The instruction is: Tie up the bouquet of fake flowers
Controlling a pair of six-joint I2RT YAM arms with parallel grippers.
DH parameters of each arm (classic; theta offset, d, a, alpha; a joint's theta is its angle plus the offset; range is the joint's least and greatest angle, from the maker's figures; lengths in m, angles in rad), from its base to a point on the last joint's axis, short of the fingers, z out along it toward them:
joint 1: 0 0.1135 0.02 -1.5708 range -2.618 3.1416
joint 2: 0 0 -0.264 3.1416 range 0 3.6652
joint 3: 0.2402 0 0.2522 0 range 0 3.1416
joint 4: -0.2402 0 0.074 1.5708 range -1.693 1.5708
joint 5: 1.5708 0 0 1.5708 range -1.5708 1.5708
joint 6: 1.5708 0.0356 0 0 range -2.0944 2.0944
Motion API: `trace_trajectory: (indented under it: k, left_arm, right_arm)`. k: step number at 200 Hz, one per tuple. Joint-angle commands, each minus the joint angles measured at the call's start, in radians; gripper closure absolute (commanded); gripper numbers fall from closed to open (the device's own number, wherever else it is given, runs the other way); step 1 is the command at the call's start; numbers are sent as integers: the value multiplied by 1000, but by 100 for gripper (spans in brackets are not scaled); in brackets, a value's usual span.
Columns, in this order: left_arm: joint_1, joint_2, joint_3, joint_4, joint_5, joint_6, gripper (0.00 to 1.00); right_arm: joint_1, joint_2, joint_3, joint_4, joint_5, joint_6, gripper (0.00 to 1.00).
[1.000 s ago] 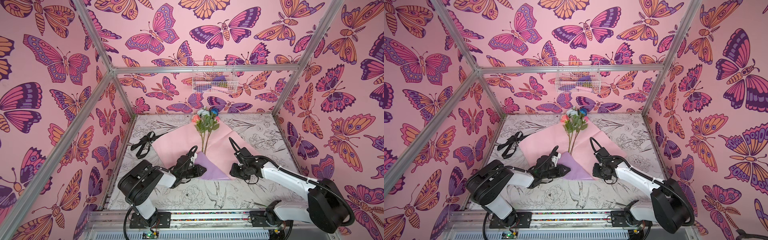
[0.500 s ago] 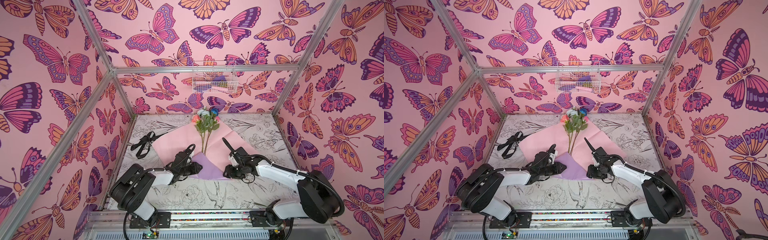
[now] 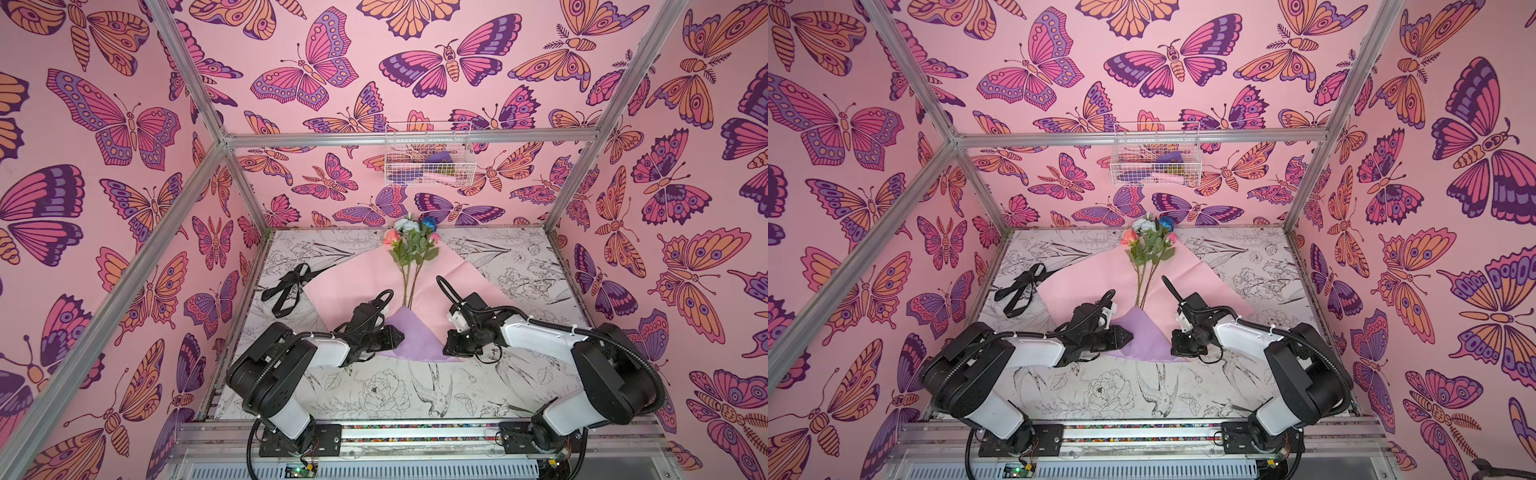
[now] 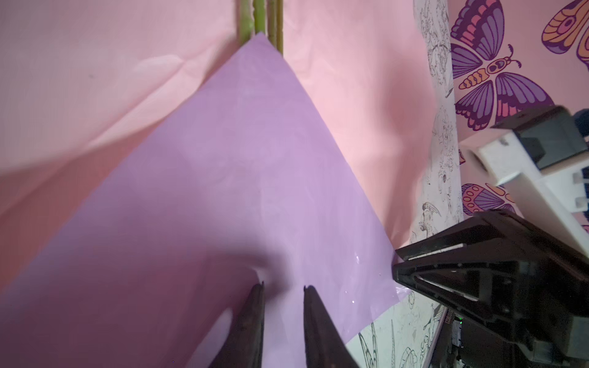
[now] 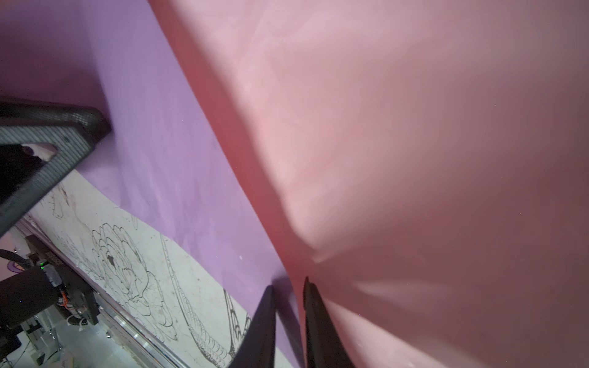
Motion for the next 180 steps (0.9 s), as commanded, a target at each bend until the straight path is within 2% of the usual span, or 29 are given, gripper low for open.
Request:
trace_trajectory:
  k: [1,15,127,153,180]
  left_arm:
    - [4,40,16,-19,6,7,75]
    - [-1,47,18,-18,11,-2,76]
    - [-90,69,49,38,-25,-85,76]
    - [-89,41,10,55,-57,-105,76]
    - [-87,10,-12,63,-63,-100,75]
  right_arm:
    - [-7,4,43,-46,28,-25,93]
    - [-15,3,49,-71,46,-29,100]
    - [-156,-61,15,-173,70,-68,100]
    - [-156,-64,9,-154,39,-50,76]
    - [-155,-97,41,-196,72,-48,67]
